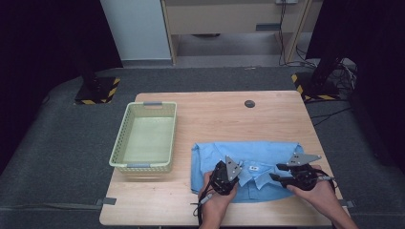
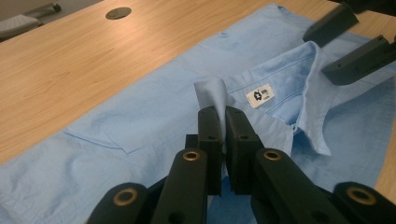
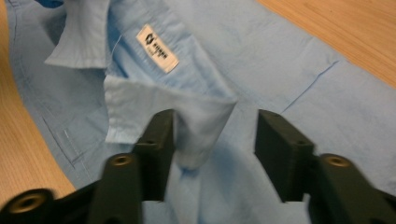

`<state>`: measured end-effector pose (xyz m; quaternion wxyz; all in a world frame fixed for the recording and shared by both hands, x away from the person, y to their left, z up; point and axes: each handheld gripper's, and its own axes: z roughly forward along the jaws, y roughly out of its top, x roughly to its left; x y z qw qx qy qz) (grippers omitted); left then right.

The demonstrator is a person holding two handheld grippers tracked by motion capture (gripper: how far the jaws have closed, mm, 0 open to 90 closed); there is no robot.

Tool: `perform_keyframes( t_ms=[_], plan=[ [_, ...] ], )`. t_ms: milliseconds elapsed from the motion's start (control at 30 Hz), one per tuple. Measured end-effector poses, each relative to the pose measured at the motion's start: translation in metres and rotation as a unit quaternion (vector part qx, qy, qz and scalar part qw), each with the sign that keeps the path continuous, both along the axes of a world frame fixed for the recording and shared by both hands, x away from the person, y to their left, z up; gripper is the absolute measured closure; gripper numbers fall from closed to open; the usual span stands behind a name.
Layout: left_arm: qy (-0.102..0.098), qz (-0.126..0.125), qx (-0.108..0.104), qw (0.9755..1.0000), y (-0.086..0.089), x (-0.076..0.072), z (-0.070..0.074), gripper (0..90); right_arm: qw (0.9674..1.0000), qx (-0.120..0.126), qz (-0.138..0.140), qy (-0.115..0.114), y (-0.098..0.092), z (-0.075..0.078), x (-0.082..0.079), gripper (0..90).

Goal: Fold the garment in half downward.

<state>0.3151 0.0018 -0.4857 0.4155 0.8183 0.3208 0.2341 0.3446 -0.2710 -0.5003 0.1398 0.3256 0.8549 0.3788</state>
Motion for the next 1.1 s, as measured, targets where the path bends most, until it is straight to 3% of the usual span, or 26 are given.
perform_keyframes(
  t_ms=[100, 200, 267, 300, 333, 367, 467, 567, 600, 767, 933, 1000, 1100],
  plan=[
    [-0.005, -0.001, -0.002, 1.0000, -0.001, -0.004, 0.001, 86.7, 0.9998, -0.003, 0.018, 0.004, 0.004, 0.000, -0.001, 38.0],
    [-0.011, -0.004, 0.000, 0.9999, -0.001, -0.006, 0.002, 86.7, 0.9995, -0.004, 0.027, 0.013, 0.006, -0.003, -0.001, 36.8],
    [-0.012, -0.004, -0.003, 0.9999, -0.001, -0.007, 0.003, 86.7, 0.9993, -0.007, 0.029, 0.022, 0.008, -0.006, -0.001, 41.6],
    [-0.013, -0.002, -0.009, 0.9999, 0.001, -0.007, 0.005, 86.7, 0.9988, -0.007, 0.041, 0.025, 0.009, -0.007, -0.003, 52.9],
    [-0.013, -0.002, -0.009, 0.9999, 0.001, -0.007, 0.005, 86.7, 0.9988, -0.007, 0.041, 0.025, 0.009, -0.007, -0.003, 52.9],
    [-0.013, -0.001, -0.012, 0.9998, 0.002, -0.007, 0.006, 86.7, 0.9984, -0.008, 0.049, 0.027, 0.011, -0.006, -0.005, 63.9],
    [-0.010, -0.003, -0.013, 0.9999, 0.005, -0.009, 0.008, 86.6, 0.9981, -0.006, 0.059, 0.019, 0.011, -0.002, -0.008, 77.8],
    [-0.007, -0.002, -0.013, 0.9999, 0.007, -0.012, 0.006, 86.5, 0.9982, -0.010, 0.059, 0.008, 0.012, 0.002, -0.010, 81.7],
    [-0.003, -0.002, -0.011, 0.9999, 0.009, -0.014, 0.004, 86.2, 0.9982, -0.018, 0.056, -0.005, 0.013, 0.005, -0.012, 83.4],
    [0.006, -0.001, -0.013, 0.9999, 0.015, -0.018, 0.002, 83.7, 0.9974, -0.031, 0.057, -0.031, 0.018, 0.011, -0.018, 84.1],
    [0.012, 0.007, -0.006, 0.9999, 0.022, -0.021, -0.004, 64.9, 0.9959, -0.035, 0.061, -0.058, 0.021, 0.018, -0.025, 84.6],
    [0.013, 0.013, 0.006, 0.9998, 0.024, -0.018, -0.007, 52.4, 0.9955, -0.036, 0.061, -0.062, 0.021, 0.019, -0.026, 84.7],
    [0.027, 0.015, 0.008, 0.9995, 0.025, -0.013, -0.013, 43.1, 0.9956, -0.034, 0.059, -0.065, 0.020, 0.021, -0.027, 84.7]
  ],
)
